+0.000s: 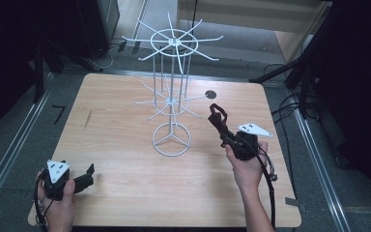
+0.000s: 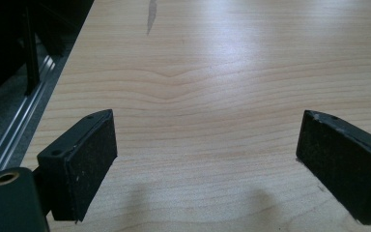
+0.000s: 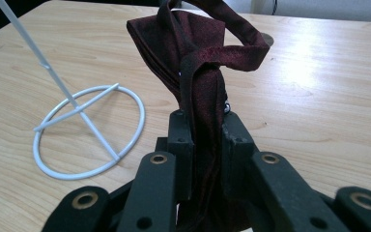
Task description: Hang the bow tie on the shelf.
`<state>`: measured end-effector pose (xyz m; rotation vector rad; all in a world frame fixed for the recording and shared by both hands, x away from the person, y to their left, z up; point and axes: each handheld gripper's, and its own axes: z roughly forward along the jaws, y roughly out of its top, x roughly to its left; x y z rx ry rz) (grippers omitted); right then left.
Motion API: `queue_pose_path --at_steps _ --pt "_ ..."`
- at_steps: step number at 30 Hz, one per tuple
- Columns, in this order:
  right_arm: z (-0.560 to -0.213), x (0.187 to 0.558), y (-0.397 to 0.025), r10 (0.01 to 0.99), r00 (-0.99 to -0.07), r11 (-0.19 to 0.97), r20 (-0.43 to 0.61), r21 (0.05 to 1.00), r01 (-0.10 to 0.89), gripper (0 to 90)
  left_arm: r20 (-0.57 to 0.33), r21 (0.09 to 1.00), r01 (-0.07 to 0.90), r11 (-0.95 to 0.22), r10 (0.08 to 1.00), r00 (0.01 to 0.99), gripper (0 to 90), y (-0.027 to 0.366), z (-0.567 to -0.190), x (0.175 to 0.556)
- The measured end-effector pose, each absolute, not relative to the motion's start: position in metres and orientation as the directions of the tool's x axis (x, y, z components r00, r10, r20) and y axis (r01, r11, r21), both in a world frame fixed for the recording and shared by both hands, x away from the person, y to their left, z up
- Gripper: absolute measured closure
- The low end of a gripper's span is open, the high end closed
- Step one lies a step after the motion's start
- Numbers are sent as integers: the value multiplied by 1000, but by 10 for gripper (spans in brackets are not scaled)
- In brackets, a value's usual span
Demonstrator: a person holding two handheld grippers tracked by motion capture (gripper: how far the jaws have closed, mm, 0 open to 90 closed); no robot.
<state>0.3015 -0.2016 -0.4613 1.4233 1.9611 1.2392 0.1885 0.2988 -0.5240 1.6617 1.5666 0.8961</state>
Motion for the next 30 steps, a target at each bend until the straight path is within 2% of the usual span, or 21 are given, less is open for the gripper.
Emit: queue_pose_path --at_steps 30 --pt "-443 259 -191 900 -422 85 113 902 424 788 37 842 537 -55 998 43 79 299 -524 189"
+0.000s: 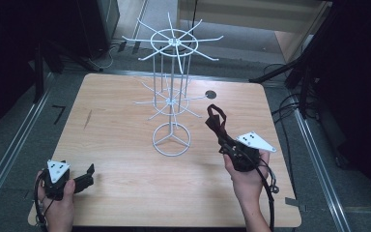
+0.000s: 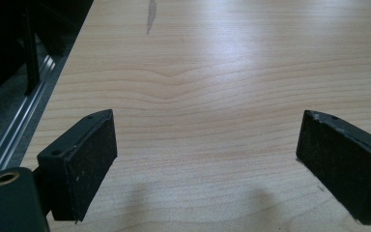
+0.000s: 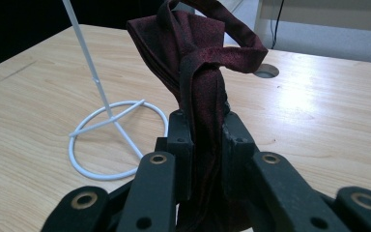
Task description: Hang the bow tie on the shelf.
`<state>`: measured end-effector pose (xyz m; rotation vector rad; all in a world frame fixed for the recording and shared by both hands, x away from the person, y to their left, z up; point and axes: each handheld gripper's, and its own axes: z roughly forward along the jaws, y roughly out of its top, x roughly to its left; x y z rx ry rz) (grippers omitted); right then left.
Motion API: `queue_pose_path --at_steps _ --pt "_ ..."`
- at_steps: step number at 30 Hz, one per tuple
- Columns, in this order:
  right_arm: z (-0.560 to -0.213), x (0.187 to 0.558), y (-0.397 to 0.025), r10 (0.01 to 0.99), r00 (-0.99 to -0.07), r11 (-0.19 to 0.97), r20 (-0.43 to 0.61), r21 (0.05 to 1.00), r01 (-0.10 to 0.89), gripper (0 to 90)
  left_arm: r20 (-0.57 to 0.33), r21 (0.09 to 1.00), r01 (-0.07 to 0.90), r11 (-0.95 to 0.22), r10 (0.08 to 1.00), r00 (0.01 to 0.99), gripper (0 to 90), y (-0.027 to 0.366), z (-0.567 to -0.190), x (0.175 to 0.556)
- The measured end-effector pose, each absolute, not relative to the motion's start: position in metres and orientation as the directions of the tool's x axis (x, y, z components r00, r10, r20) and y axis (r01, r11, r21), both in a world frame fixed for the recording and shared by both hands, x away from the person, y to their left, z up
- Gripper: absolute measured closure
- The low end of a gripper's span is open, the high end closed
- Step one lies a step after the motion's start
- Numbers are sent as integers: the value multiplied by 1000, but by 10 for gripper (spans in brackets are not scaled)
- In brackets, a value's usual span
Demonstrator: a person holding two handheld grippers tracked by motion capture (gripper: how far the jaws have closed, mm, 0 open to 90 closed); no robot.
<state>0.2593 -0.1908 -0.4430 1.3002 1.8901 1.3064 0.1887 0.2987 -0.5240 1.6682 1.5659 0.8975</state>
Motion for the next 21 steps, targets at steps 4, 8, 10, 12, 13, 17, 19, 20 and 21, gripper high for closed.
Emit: queue_pose_path --at_steps 4,8,10,12,13,17,19,20,21 --pt "-440 255 -192 898 -427 87 109 906 414 788 38 842 537 -55 998 43 79 299 -524 189" --pt "-436 250 -191 895 -432 85 108 911 404 789 40 841 538 -56 998 42 79 298 -524 189" --pt "-432 246 -191 893 -436 82 108 915 395 789 41 841 538 -57 998 40 79 298 -524 189" --pt "-430 244 -190 891 -442 83 106 918 388 788 42 841 538 -57 998 40 79 298 -524 189" --pt "-430 244 -190 891 -442 83 106 918 388 788 42 841 538 -57 998 40 79 298 -524 189" --pt "-427 239 -190 888 -449 86 102 921 380 787 42 841 538 -57 998 40 79 298 -524 189" --pt "-427 237 -190 887 -450 85 102 922 378 787 42 841 538 -57 998 41 79 298 -524 189" --pt "-426 236 -189 885 -454 86 101 923 374 787 42 841 538 -57 998 41 79 298 -524 189" --pt "-425 234 -189 884 -457 85 101 925 370 787 42 841 539 -57 998 41 79 298 -524 189"
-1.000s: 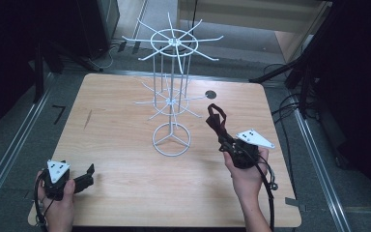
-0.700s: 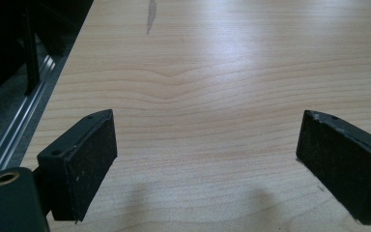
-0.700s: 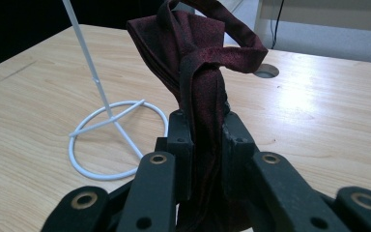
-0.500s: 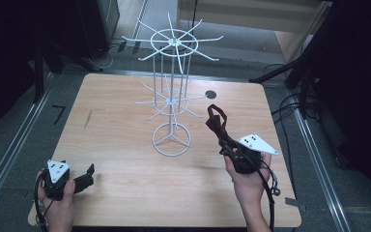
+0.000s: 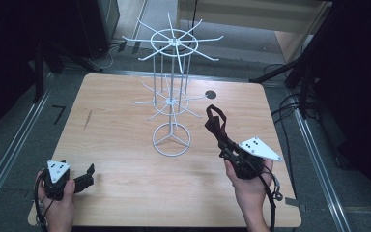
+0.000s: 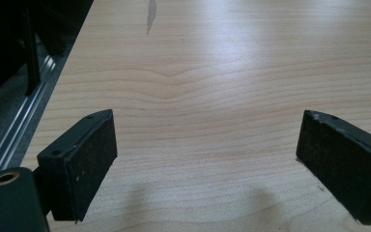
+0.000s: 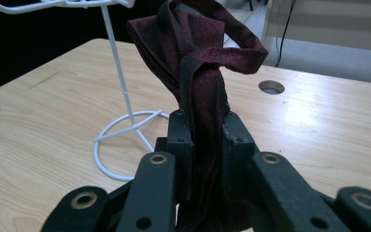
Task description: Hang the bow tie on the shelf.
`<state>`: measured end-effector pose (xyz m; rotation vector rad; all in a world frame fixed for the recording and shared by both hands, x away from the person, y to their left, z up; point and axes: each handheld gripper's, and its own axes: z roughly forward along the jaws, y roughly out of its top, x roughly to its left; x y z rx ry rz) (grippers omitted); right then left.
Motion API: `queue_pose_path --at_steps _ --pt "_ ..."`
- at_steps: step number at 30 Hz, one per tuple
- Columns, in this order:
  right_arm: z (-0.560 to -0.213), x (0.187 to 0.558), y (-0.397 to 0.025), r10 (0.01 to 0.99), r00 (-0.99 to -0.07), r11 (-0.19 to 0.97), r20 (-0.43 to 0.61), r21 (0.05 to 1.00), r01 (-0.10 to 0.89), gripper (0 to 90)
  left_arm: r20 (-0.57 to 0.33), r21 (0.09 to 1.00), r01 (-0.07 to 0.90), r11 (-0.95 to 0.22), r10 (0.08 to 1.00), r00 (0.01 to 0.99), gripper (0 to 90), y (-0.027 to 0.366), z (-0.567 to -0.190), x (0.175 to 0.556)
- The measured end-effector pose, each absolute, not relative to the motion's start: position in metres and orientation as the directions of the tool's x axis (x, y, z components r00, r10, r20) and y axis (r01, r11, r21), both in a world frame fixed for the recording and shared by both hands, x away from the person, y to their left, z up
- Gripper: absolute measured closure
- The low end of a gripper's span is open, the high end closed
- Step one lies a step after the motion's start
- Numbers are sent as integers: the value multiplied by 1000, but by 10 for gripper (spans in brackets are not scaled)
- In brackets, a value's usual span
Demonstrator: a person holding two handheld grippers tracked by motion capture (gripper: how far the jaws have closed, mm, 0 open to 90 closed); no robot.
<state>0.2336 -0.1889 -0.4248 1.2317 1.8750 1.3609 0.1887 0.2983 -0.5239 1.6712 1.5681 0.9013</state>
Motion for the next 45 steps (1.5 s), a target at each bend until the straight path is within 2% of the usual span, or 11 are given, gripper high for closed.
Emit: queue_pose_path --at_steps 20,45 --pt "-416 218 -177 859 -505 105 85 936 335 786 42 841 538 -58 998 41 79 298 -524 189" --pt "-427 226 -154 841 -536 134 73 932 336 786 43 840 539 -57 998 40 79 298 -524 189"
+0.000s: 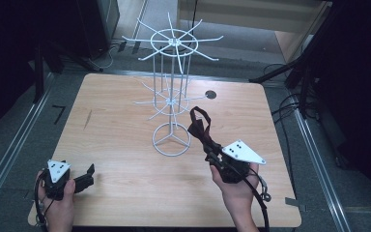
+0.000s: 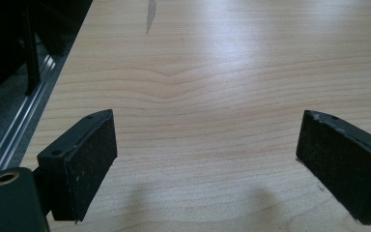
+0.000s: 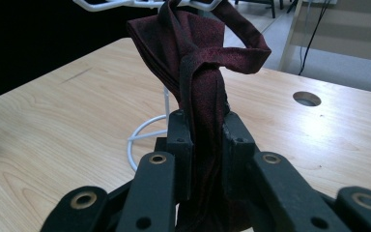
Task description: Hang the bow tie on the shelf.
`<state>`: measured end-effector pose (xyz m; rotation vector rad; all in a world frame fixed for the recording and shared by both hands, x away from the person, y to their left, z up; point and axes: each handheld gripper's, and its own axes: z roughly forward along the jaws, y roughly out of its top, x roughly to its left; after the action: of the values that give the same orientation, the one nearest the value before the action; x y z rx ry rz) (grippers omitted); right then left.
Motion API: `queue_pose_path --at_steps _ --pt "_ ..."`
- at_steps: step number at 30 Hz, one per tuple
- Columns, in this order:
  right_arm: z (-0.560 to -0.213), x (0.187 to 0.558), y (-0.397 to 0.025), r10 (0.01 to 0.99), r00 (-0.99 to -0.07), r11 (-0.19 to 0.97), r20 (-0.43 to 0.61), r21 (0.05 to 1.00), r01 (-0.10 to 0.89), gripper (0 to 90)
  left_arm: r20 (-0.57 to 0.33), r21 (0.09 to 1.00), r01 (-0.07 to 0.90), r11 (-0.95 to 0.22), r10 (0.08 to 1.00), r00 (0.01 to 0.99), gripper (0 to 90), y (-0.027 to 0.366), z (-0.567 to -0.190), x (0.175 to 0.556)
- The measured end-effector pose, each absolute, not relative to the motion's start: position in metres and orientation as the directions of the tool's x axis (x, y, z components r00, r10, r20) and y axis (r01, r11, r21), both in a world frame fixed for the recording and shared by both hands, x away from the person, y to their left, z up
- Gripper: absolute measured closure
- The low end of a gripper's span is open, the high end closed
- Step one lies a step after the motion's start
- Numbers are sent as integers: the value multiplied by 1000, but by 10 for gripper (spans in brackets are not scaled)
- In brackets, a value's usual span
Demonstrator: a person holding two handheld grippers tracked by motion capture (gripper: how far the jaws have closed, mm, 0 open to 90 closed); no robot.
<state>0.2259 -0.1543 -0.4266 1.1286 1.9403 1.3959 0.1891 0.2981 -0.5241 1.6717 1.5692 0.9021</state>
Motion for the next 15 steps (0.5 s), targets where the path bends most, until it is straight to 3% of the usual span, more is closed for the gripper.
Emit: queue_pose_path --at_steps 15 --pt "-438 237 -139 832 -550 155 76 920 360 786 39 841 539 -55 998 40 79 298 -524 189"
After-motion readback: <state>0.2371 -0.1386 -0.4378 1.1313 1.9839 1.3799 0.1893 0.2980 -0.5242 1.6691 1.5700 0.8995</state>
